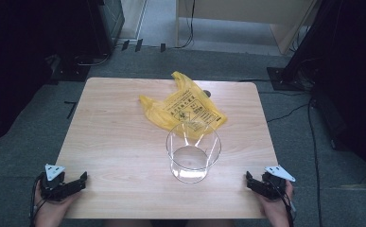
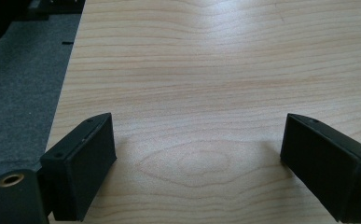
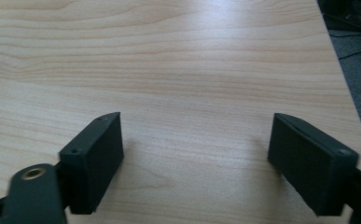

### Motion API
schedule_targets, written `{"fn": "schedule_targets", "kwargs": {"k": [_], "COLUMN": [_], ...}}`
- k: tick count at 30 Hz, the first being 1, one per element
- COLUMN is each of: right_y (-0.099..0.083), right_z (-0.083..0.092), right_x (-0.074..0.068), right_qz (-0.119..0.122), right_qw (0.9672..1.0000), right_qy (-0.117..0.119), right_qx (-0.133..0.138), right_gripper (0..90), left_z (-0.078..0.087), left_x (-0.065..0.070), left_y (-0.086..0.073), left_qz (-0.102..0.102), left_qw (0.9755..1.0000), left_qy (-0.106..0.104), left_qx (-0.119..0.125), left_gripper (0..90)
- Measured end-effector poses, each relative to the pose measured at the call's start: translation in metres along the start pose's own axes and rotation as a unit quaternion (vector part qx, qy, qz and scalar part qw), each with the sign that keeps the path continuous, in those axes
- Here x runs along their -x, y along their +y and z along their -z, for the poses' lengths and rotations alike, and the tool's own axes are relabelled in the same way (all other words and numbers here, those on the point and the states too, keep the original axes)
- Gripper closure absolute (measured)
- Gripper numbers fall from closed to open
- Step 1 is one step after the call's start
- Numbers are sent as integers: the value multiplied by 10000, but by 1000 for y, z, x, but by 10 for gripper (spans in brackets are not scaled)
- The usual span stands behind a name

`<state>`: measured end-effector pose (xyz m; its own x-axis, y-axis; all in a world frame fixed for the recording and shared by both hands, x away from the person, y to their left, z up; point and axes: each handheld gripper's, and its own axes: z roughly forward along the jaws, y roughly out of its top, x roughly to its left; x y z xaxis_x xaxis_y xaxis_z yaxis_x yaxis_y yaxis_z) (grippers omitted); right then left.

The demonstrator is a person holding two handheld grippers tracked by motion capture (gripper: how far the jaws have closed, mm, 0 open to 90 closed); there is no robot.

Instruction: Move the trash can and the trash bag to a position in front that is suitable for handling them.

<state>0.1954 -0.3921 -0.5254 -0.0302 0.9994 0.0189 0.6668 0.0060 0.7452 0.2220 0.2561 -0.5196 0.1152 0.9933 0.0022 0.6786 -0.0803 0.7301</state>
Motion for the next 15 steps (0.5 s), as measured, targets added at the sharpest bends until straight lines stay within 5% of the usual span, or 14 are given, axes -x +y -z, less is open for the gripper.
{"fn": "schedule_targets", "kwargs": {"k": [5,8,15], "right_y": [0,5,12], "right_z": [2,10,11], "right_x": [2,0,-25], "right_qz": [-221,-578,-45], "right_qw": [9997,9973,9986], "right_qy": [4,301,305], "right_qx": [140,349,425], "right_gripper": [394,497,544], "left_z": [0,0,-1], "left_x": [0,0,0], "left_y": [0,0,1], "left_qz": [0,7,12], "left_qw": [10000,10000,10000], "left_qy": [-2,1,11], "left_qx": [0,3,10], "left_gripper": [97,99,102]}}
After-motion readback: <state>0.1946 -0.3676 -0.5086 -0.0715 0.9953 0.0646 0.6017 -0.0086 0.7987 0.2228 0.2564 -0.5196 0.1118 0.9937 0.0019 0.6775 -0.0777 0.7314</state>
